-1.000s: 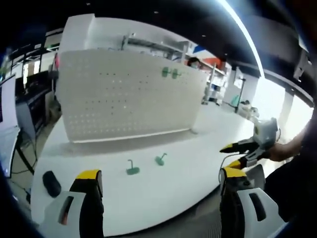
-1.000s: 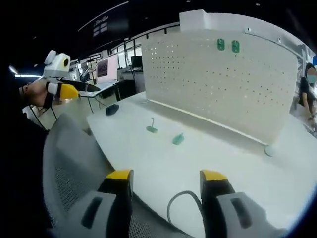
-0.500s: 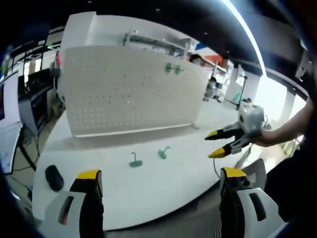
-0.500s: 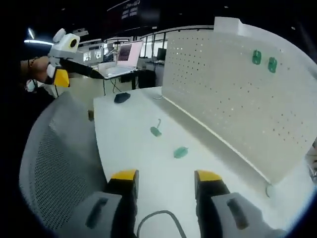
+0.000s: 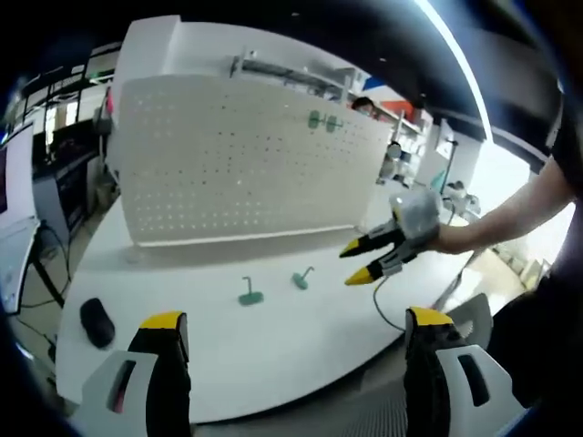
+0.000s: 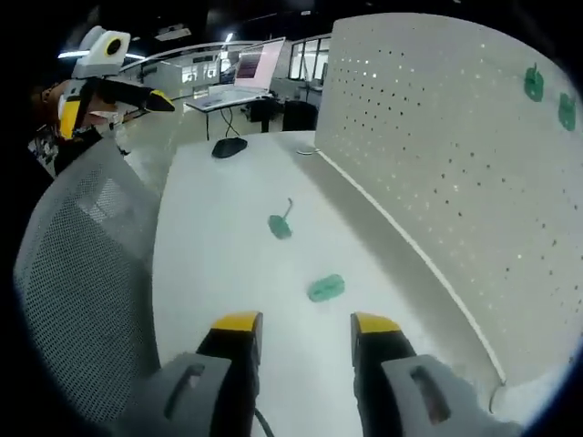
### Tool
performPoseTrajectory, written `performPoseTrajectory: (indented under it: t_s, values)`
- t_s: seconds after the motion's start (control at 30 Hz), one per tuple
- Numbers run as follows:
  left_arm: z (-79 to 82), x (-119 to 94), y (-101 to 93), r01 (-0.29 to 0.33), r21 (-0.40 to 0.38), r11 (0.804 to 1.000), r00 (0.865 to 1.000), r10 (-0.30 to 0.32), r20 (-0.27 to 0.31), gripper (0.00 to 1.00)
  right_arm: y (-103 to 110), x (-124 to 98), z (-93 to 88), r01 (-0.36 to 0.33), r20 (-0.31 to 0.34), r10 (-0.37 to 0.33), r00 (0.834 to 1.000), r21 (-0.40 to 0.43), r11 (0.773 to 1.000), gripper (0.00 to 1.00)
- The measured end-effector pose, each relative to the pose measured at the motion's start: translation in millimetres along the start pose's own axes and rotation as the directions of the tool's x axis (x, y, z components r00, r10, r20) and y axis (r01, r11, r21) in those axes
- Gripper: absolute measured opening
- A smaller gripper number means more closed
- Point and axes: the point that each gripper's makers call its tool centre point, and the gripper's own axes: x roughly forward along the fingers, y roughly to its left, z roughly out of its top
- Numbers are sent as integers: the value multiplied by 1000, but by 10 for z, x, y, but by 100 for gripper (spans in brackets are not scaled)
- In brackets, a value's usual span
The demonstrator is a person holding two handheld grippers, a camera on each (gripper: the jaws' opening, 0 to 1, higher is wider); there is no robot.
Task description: Insert the hook assembly into the mounting plate slot until the hook locks in place.
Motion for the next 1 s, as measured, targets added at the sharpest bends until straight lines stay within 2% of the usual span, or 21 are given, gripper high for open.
performPoseTrajectory:
  t_s: [0.17,0.3,0.37,0.6,0.87,1.0]
  values:
    - [-34,19,61,-9,-16,1000,1000,9,-13,100,-68,194,-13,-45,-44,42,998,-78,996,33]
    - [-76,58,112,-15,-27,1000,1000,14,-26,100,-152,357,-42,-69,-71,64,995,-59,996,32]
    - [-85,71,131,-18,-35,999,999,17,-32,100,-173,411,-43,-79,-88,70,994,-99,992,30]
    - [-49,89,185,-27,-46,999,999,26,-31,100,-182,550,-68,-152,-145,122,982,-218,964,24]
    - [-33,112,254,-42,-62,997,999,40,-28,100,-209,680,-105,-208,-192,156,969,-292,933,19]
    - [-61,119,236,-39,-69,997,999,37,-38,100,-188,707,-116,-233,-204,172,964,-328,916,13]
